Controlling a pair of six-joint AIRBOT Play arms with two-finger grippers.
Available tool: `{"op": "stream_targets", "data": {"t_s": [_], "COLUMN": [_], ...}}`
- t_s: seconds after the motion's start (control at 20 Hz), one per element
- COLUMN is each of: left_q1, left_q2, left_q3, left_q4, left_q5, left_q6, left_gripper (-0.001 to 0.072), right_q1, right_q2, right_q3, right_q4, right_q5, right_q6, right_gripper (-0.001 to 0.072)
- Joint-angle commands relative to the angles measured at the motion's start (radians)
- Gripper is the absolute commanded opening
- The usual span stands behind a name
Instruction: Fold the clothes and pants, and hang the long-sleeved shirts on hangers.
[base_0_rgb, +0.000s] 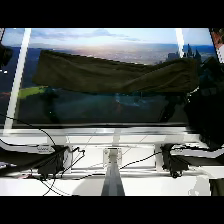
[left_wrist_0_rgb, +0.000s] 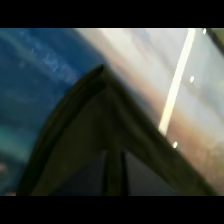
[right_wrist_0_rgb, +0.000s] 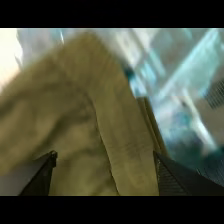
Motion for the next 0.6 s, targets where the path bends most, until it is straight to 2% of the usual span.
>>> {"op": "stream_targets", "data": {"t_s": [0.0, 0.1, 0.15, 0.25, 0.35, 0.4, 0.45, 0.5, 0.55], "left_q1": [0.037, 0.039, 0.038, 0.038, 0.041, 0.041, 0.040, 0.040, 0.040], "left_q2": [0.008, 0.052, 0.093, 0.198, 0.298, 0.324, 0.327, 0.319, 0.303], "left_q3": [-0.016, -0.111, -0.190, -0.389, -0.617, -0.708, -0.766, -0.801, -0.807], "left_q4": [0.159, 0.186, 0.183, 0.162, 0.058, -0.027, -0.109, -0.182, -0.225], "left_q5": [-0.205, -0.193, -0.141, 0.023, 0.232, 0.298, 0.324, 0.342, 0.344], "left_q6": [-0.003, 0.011, 0.024, 0.023, 0.019, 0.019, 0.020, 0.024, 0.064], "left_gripper": [0.0015, 0.0015, 0.0015, 0.0015, 0.0016, 0.0120, 0.0497, 0.0690, 0.0693], "right_q1": [0.000, 0.002, 0.002, 0.002, 0.002, 0.002, 0.002, 0.002, 0.002], "right_q2": [0.001, 0.001, 0.001, 0.001, 0.001, 0.001, 0.001, 0.001, 0.001], "right_q3": [0.016, 0.016, 0.016, 0.016, 0.016, 0.016, 0.016, 0.016, 0.016], "right_q4": [-0.038, -0.034, -0.033, -0.030, -0.030, -0.029, -0.026, -0.016, -0.002], "right_q5": [0.146, 0.147, 0.147, 0.146, 0.136, 0.127, 0.113, 0.103, 0.093], "right_q6": [-0.050, -0.050, -0.050, -0.050, -0.050, -0.050, -0.050, -0.050, -0.050], "right_gripper": [0.0686, 0.0686, 0.0686, 0.0686, 0.0686, 0.0686, 0.0686, 0.0686, 0.0685]}}
